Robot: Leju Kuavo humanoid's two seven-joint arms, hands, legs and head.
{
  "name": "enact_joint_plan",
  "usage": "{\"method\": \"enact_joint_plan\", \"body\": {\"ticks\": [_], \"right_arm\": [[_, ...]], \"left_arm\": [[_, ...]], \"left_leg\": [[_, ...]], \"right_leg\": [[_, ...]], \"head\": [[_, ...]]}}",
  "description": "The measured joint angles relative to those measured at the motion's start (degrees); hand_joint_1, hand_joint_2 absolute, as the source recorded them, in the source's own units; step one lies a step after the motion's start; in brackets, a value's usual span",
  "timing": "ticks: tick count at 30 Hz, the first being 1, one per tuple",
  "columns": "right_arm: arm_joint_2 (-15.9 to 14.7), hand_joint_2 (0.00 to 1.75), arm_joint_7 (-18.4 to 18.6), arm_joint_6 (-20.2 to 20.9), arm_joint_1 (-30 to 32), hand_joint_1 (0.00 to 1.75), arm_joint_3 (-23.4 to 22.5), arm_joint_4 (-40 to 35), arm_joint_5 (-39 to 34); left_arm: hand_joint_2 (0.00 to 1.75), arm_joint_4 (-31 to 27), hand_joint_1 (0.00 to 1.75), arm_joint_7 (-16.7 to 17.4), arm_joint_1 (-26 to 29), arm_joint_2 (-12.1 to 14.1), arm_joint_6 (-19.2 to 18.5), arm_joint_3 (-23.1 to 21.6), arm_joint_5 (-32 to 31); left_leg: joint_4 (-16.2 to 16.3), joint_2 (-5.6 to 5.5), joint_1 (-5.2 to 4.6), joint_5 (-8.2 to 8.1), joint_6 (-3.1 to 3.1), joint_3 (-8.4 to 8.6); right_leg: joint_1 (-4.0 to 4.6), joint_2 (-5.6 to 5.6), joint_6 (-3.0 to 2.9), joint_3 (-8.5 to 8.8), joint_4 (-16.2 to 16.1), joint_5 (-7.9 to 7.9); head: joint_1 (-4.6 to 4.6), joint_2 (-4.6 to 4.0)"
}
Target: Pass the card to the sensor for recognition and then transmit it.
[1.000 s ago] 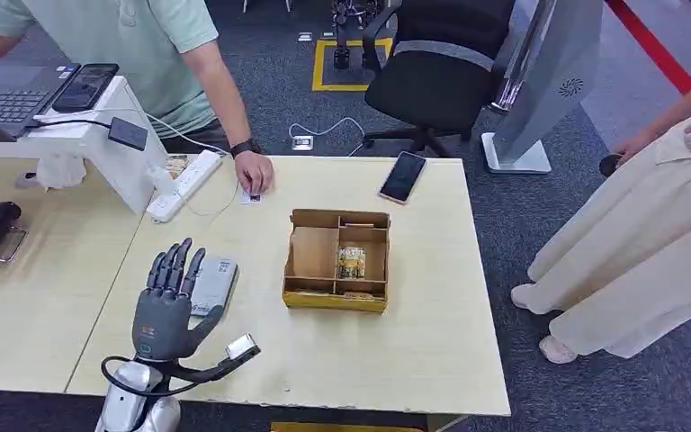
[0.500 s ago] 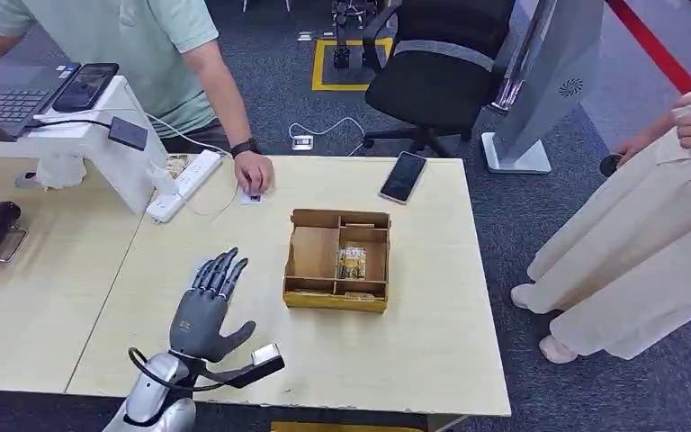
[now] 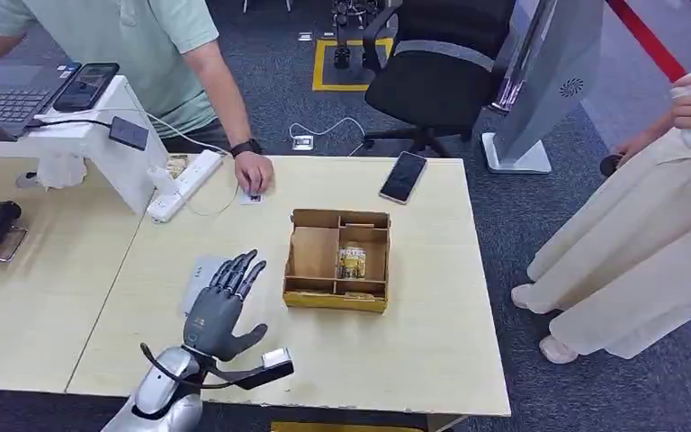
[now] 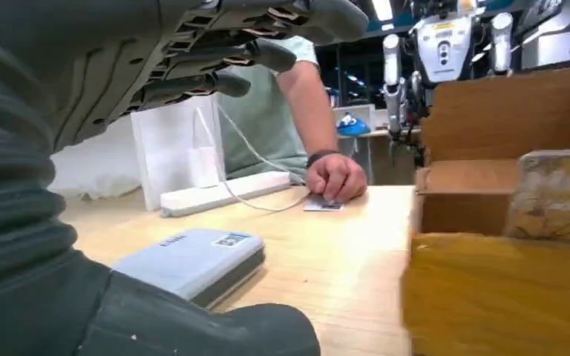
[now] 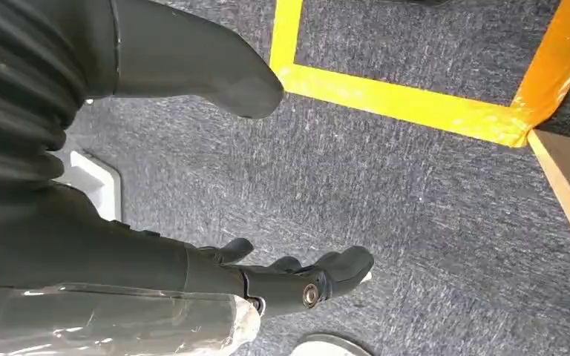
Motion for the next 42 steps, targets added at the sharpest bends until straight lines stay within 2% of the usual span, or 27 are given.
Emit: {"method": "enact_joint_plan", "body": {"ticks": [9, 19, 34, 42], "right_arm": [[0.00, 1.75, 0.15, -0.02, -0.17, 0.00, 0.85, -0.17, -0.02], [0.00, 1.75, 0.37, -0.05, -0.21, 0.00, 1.22, -0.31, -0.02], [0.00, 1.75, 0.37, -0.05, -0.22, 0.00, 1.27, -0.33, -0.02], [0.00, 1.75, 0.74, -0.07, -0.29, 0.00, 1.75, -0.33, -0.22]], "left_arm": [[1.75, 1.29, 0.00, -0.13, -2.83, -2.47, 5.03, -2.30, 0.29], [1.75, 2.99, 0.00, -0.04, -4.15, -5.38, 6.71, -5.09, -0.41], [1.75, 4.59, 0.00, 0.00, -4.43, -6.01, 6.84, -5.47, -0.50], [1.75, 6.91, 0.00, 1.14, -6.29, -7.68, 10.14, -6.80, -1.37]], "left_leg": [[0.01, 0.00, -0.01, -0.01, 0.00, 0.00], [0.01, 0.00, -0.01, 0.00, 0.00, 0.00], [0.01, 0.00, 0.00, 0.00, 0.00, 0.00], [0.01, 0.00, -0.01, 0.00, 0.00, 0.00]], "right_leg": [[-0.01, 0.01, 0.01, -0.01, 0.00, 0.01], [0.00, 0.01, 0.01, -0.01, 0.00, 0.01], [0.00, 0.01, 0.01, -0.01, 0.00, 0.01], [0.00, 0.01, 0.01, 0.00, 0.00, 0.01]], "head": [[0.00, 0.00], [0.00, 0.00], [0.00, 0.00], [0.00, 0.00]]}}
